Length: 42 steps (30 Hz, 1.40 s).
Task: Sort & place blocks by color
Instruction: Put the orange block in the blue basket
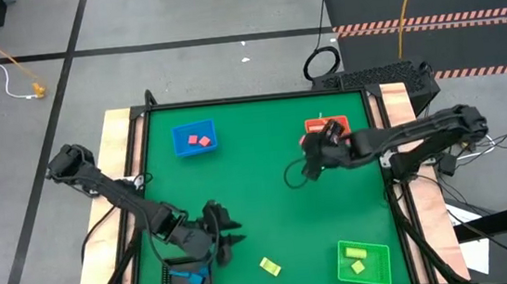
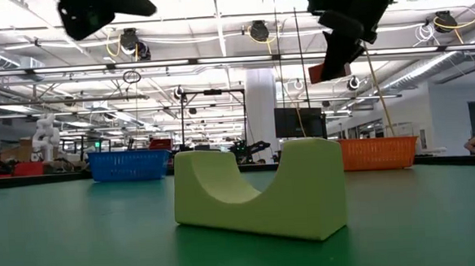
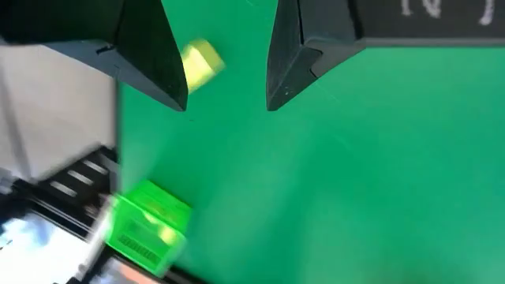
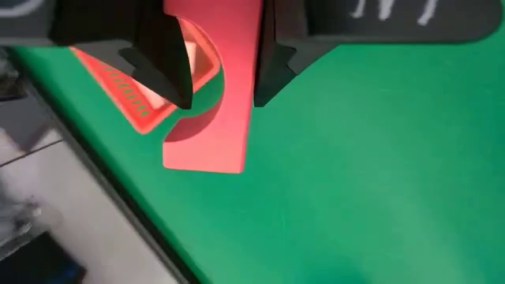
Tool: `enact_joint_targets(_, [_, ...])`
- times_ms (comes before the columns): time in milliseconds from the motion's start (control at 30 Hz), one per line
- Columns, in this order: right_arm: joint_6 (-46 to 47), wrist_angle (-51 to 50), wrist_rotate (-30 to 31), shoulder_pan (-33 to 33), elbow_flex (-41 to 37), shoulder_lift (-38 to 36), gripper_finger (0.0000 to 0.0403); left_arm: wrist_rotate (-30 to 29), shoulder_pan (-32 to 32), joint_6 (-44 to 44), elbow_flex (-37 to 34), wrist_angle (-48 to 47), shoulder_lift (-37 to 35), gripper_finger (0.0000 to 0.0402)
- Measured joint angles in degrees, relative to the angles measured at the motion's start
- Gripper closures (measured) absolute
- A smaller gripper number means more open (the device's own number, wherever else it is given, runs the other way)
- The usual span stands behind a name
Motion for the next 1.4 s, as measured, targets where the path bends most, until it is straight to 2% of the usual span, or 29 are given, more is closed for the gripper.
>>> enact_joint_targets(100, [-1.69, 4.84, -1.73, -0.30, -2.72, -3.00, 0.0300, -5.98, 0.79, 4.33, 0.00, 0.04, 0.00, 0.0227])
enact_joint_targets(267, [-3.68, 18.84, -10.69, 0.03, -8.94, -7.23, 0.0278, -12.45, 3.13, 11.42, 0.00, 0.04, 0.00, 0.0227])
enact_joint_targets(433, [-3.63, 30.33, -16.64, 0.03, -15.63, -10.48, 0.0289, -12.60, 5.71, 16.14, 0.00, 0.06, 0.02, 0.0227])
enact_joint_targets(533, [-2.72, 38.22, -22.15, 0.03, -19.93, -11.98, 0.0296, -12.62, 6.77, 21.06, -0.01, 0.05, 0.02, 0.0227])
enact_joint_targets(700, [2.90, 56.01, -35.20, 0.07, -26.86, -12.36, 0.0274, -12.60, 8.42, 34.33, 0.00, 1.55, 0.18, 0.0227])
enact_joint_targets(833, [7.90, 64.86, -39.65, 0.11, -30.46, -11.91, 0.0252, -12.60, 10.14, 47.48, -0.02, 7.34, 1.52, 0.0227])
enact_joint_targets(967, [8.46, 67.73, -40.69, 0.82, -31.31, -11.58, 0.0255, -12.54, 11.74, 57.41, 0.00, 15.43, 3.77, 0.0227])
enact_joint_targets(1067, [8.20, 66.32, -40.59, 0.78, -31.30, -11.42, 0.0265, -11.36, 13.13, 59.89, 0.02, 17.59, 4.96, 0.0227])
enact_joint_targets(1233, [4.87, 59.89, -40.67, 0.69, -31.28, -11.44, 0.0275, -8.13, 14.54, 55.70, 0.00, 17.27, 5.41, 0.0227])
enact_joint_targets(1400, [4.71, 53.80, -40.57, 1.13, -31.28, -10.85, 0.0257, -2.70, 15.74, 48.27, 0.00, 17.49, 5.44, 0.0227])
